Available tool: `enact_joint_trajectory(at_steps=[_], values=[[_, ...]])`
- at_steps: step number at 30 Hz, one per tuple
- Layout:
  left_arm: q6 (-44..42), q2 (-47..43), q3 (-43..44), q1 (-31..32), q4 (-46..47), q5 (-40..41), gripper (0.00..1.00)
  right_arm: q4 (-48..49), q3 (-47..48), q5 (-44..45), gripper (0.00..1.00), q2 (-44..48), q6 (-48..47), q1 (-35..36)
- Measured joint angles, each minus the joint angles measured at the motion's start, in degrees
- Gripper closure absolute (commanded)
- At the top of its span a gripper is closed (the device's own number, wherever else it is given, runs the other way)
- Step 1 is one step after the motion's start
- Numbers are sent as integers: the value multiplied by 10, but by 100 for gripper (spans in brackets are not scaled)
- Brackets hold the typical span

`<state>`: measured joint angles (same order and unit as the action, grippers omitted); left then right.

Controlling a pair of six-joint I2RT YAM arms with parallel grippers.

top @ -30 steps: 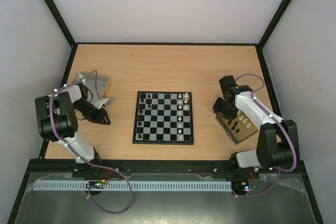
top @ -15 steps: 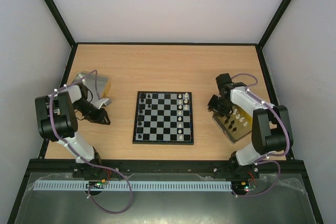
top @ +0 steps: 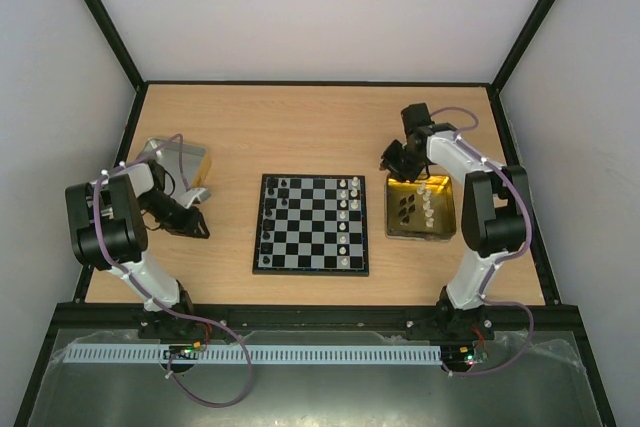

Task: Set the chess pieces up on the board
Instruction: Adjust the storage box at the center of the board.

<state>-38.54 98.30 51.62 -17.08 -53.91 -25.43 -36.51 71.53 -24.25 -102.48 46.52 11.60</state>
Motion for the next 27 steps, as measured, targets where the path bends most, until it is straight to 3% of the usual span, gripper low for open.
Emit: enact_joint_trajectory(at_steps=[7,12,22,27], values=[[12,-11,-10,-1,2,1,71,-13,24,26,72,12,-16,3],[29,-28,-10,-1,1,8,70,-31,-26,61,72,82,-41,21],[57,-70,30,0,-11,36,66,-67,-158,83,93,193,-75,38],[61,-86,30,24,-19,37,66,-96,-188,103,94,254,-66,47]])
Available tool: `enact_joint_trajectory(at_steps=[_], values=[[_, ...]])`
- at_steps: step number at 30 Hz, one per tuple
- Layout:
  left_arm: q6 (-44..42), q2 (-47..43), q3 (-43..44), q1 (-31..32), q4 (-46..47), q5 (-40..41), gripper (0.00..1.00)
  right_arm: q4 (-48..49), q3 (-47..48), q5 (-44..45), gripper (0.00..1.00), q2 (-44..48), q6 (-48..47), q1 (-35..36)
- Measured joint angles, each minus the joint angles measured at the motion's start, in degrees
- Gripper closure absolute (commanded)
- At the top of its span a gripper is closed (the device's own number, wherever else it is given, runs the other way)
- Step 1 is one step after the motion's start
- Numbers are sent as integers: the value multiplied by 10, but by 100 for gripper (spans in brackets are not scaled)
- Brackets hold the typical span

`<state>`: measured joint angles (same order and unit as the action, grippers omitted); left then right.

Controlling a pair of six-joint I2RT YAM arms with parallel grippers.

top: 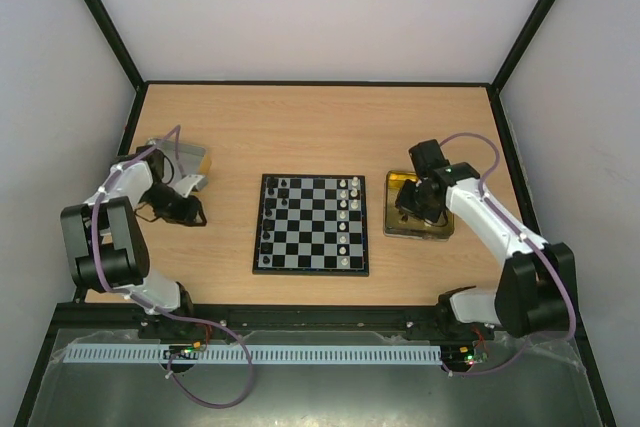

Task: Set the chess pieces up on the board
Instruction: Adjust the storage box at the center of the board.

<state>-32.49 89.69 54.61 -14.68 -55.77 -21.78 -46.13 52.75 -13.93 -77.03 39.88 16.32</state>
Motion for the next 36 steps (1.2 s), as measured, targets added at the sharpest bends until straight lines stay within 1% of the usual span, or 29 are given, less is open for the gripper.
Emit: enact_joint_trajectory(at_steps=[5,10,20,29,36], values=[[2,-16,2,33,-3,1,65,-21,-6,35,94,41,4,3],[10,-16,7,40,-2,12,65,-33,-24,56,94,37,-3,3],[24,-25,7,52,10,8,65,-31,-47,64,97,19,-9,3],[18,25,85,73,8,-14,65,-24,-51,63,98,4,7,3],[24,47,94,87,19,-26,65,-40,-87,41,98,54,9,11]])
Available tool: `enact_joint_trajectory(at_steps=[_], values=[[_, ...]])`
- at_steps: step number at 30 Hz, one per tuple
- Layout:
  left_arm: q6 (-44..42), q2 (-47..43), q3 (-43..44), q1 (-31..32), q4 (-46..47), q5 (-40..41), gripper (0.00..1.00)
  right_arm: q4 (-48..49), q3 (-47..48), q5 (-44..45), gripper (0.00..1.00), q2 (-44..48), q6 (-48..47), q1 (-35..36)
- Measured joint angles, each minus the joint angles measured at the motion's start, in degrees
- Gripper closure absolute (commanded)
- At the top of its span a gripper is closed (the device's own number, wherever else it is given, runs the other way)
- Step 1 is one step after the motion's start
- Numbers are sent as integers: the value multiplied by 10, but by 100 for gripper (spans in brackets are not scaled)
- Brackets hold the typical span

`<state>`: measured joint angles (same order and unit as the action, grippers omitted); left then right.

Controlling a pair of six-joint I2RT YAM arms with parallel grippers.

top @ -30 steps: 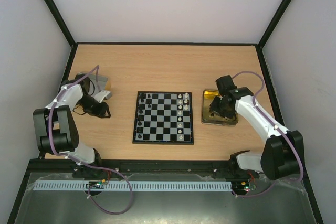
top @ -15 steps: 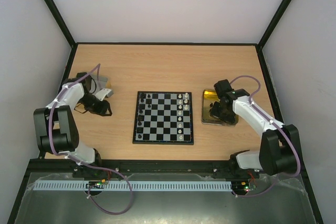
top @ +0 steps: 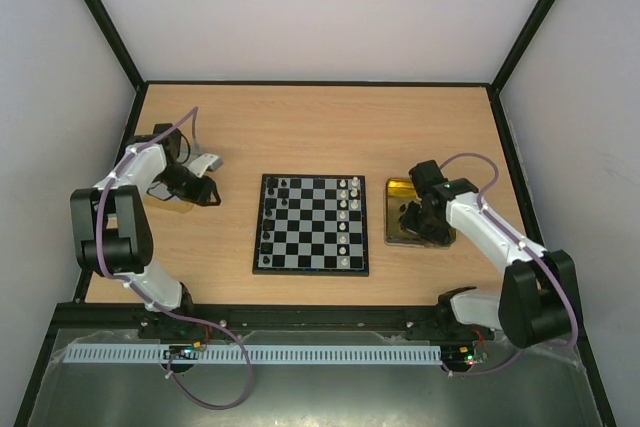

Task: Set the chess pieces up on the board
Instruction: Adjust the storage box at the center of the board.

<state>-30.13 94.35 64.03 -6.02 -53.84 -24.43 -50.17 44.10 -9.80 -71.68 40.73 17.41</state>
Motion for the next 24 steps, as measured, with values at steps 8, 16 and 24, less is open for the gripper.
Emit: enact_joint_trajectory(at_steps=[8,16,24], values=[[12,11,-1,21,23,0,65,-50,-43,-39,95,73,4,32],[27,14,-5,40,37,0,64,-103,20,-41,80,89,10,35],[41,17,-7,66,54,1,64,-84,36,-51,97,18,3,37]])
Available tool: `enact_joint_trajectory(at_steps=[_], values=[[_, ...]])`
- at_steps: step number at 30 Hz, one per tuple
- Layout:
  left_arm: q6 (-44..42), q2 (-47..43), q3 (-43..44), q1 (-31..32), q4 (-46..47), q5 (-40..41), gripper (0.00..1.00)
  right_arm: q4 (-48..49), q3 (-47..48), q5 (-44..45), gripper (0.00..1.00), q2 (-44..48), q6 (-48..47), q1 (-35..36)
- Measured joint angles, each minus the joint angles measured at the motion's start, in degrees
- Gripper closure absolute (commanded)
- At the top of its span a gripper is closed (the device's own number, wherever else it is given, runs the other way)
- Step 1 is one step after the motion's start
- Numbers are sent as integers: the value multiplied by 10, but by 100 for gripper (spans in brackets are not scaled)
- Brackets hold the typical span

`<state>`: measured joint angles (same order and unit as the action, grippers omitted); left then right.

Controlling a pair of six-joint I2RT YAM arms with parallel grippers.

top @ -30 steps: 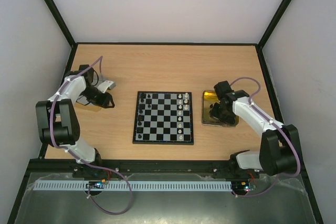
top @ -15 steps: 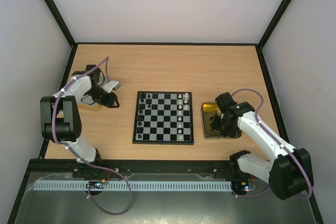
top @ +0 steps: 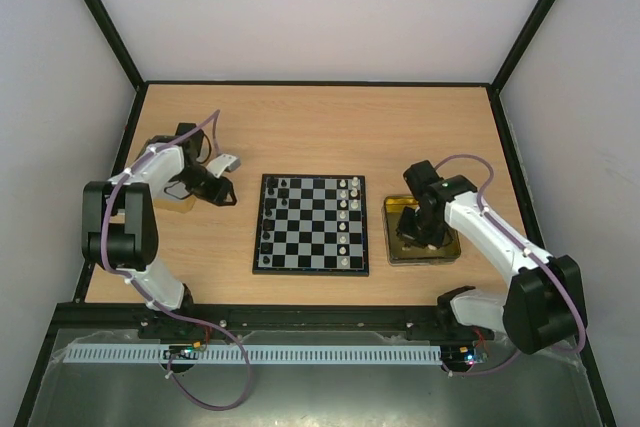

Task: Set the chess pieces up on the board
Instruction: Adjust the storage box at the center of the board.

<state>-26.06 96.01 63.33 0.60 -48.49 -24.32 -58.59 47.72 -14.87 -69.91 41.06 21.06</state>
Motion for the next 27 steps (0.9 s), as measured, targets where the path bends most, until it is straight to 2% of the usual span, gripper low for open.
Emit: enact_joint_trajectory(at_steps=[5,14,27], values=[[0,5,-8,4,7,5,64,3,-7,-7,98,-7,-4,24],[-5,18,-15,4,15,17,64,20,-9,-24,98,-36,22,134],[-10,27,-26,4,28,19,64,32,8,-21,98,-52,44,158]])
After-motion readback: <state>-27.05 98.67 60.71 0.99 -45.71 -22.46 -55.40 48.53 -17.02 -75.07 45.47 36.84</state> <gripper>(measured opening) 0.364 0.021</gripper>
